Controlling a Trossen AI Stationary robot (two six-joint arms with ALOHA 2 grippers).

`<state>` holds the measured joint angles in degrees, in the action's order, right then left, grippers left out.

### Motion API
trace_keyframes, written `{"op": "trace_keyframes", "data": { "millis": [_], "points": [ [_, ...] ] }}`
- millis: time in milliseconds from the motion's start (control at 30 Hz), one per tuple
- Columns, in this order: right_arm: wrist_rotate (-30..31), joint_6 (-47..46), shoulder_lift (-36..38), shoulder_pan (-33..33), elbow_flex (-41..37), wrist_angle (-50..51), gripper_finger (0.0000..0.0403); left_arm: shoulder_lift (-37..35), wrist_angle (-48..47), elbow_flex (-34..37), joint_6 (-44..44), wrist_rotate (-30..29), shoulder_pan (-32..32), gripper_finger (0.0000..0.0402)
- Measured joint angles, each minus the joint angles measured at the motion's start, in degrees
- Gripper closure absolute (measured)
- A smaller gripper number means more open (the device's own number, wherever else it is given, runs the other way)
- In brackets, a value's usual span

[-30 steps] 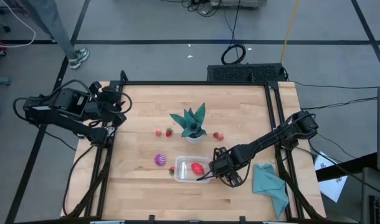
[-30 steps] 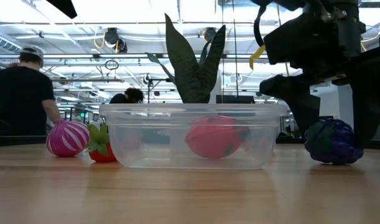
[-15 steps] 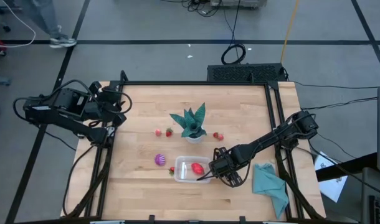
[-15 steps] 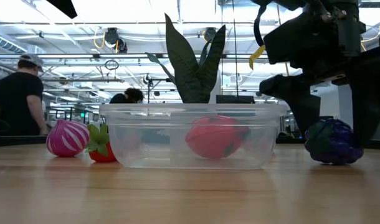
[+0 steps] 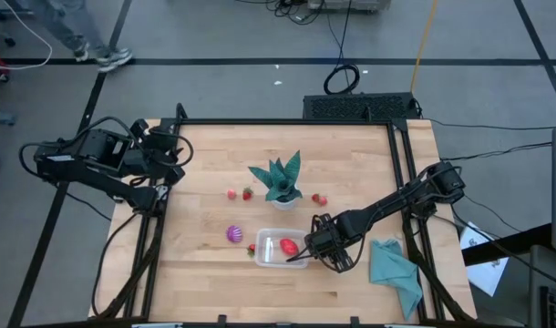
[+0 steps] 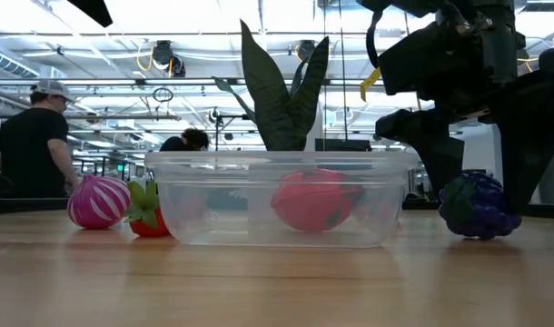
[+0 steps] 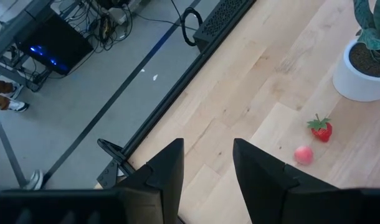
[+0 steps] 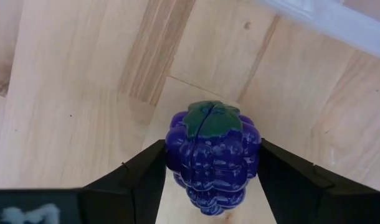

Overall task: Pick and placing Produce into tupperware
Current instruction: Put the purple grapes into the transparent bin

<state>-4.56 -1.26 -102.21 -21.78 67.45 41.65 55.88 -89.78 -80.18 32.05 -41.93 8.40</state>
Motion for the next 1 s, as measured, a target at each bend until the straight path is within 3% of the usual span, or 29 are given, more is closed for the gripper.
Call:
{"op": "trace_keyframes", "data": {
  "millis": [233, 533, 800, 1000],
  "points": [
    [0.09, -0.51, 0.52, 0.0, 2.17, 2.64, 0.0185, 0.0, -0.02, 0.0, 0.04, 0.0, -0.01, 0.0256],
    [0.24, -4.31, 6.59, 0.0, 2.57, 1.54, 0.0184, 0.02, -0.01, 0.0, 0.02, 0.0, -0.02, 0.0256],
    [0.24, -6.58, 12.73, -0.04, 2.57, -6.8, 0.0184, 0.02, -0.02, 0.0, 0.09, 0.0, 0.0, 0.0256],
    [0.26, -3.1, 13.08, -0.04, 2.58, -14.78, 0.0185, 0.02, -0.02, 0.0, 0.11, 0.0, -0.02, 0.0256]
  ]
}}
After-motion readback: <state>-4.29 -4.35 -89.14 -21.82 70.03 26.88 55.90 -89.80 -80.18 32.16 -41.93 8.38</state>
